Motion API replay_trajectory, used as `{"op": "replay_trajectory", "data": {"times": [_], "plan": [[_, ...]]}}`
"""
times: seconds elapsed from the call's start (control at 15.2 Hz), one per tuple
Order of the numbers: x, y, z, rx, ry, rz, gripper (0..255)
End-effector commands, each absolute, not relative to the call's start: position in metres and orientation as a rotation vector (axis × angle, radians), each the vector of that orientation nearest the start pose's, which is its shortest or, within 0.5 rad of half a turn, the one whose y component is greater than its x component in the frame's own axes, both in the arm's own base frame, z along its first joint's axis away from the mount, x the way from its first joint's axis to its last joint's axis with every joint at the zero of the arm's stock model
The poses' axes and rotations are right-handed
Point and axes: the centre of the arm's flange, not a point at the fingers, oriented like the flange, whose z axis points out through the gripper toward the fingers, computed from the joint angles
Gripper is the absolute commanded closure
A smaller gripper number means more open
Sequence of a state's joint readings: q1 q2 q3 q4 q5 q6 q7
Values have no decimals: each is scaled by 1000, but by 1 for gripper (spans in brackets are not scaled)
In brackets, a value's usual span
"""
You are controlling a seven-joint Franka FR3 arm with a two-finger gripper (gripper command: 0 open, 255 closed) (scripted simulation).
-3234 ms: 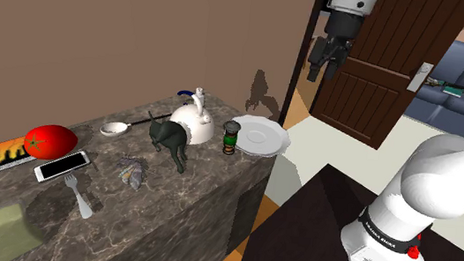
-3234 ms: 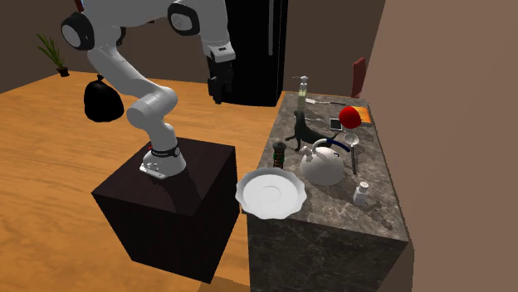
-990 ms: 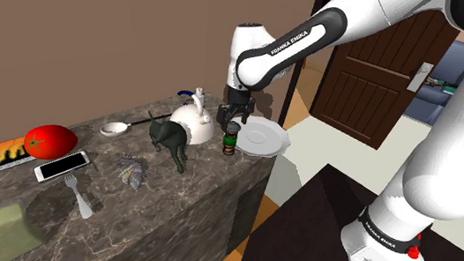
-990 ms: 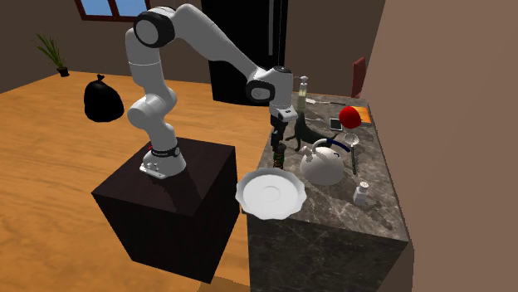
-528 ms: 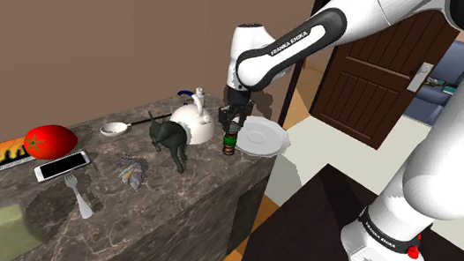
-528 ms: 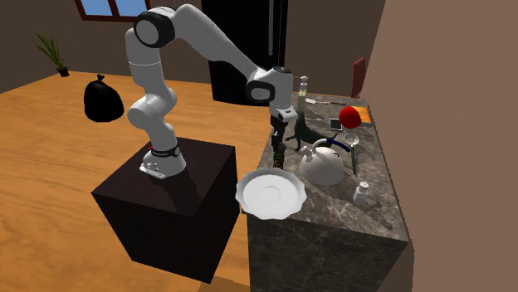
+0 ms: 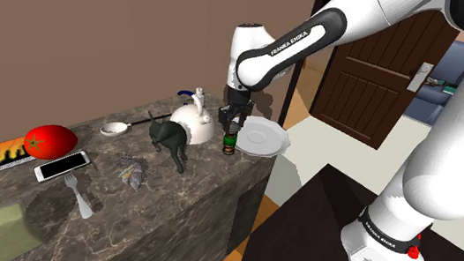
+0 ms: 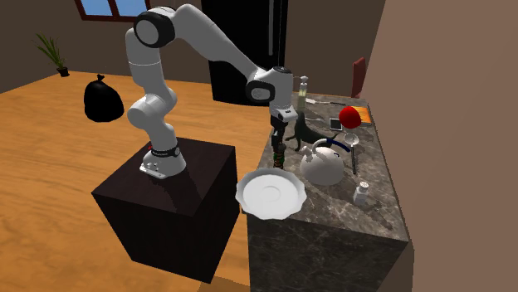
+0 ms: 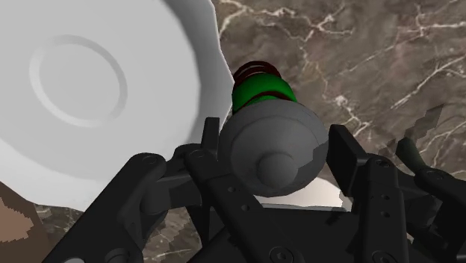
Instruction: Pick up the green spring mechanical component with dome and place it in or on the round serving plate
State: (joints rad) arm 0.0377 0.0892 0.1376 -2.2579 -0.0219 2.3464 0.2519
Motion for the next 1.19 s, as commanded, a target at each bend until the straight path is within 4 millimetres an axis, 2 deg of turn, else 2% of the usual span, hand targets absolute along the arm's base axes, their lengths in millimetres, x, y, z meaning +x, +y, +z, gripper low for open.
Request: {"op": "replay_trajectory", "data": {"times": [0.0, 1.12], "plan": [[522, 92, 323, -3143, 97, 0, 255], [522, 92, 413, -3143, 97, 0, 255]]}}
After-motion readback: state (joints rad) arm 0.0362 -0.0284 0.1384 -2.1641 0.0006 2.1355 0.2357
